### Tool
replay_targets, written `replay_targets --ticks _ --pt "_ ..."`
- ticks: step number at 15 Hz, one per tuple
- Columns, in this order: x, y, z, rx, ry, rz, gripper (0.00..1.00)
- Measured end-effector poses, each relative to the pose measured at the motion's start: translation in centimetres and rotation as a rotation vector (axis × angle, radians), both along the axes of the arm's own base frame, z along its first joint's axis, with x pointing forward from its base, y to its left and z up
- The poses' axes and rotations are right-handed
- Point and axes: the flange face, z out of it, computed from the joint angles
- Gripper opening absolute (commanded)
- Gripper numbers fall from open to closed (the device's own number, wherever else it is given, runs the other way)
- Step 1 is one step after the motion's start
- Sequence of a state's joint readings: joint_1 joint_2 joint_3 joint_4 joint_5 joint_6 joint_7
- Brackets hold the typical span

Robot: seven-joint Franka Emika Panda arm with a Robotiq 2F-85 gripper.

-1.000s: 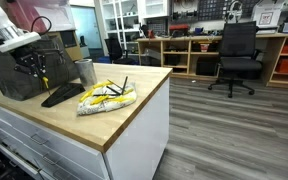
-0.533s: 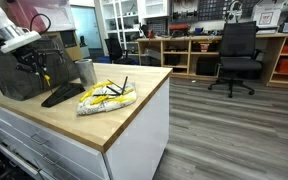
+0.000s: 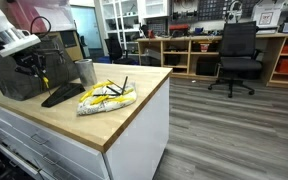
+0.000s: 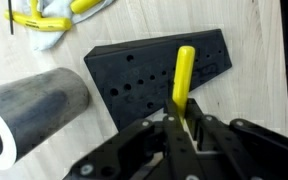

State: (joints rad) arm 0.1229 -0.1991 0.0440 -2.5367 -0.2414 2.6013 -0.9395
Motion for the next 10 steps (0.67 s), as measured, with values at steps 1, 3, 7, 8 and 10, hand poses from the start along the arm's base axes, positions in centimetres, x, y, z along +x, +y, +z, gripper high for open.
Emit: replay_targets --ticks 1,3,7,8,10 --pt "0.0 -0.1 0.0 0.001 0.0 -0.002 0.04" --pt "-0.1 -0.4 -0.1 0.001 0.001 -0.008 0.04" --pt "-0.6 -0.8 0.1 0.0 -0.003 -0.014 0.04" --pt "-0.8 -0.9 0.3 -0.001 -0.008 -0.013 0.04" --pt "-1.1 -0.9 0.9 0.0 -0.02 -0.013 0.04"
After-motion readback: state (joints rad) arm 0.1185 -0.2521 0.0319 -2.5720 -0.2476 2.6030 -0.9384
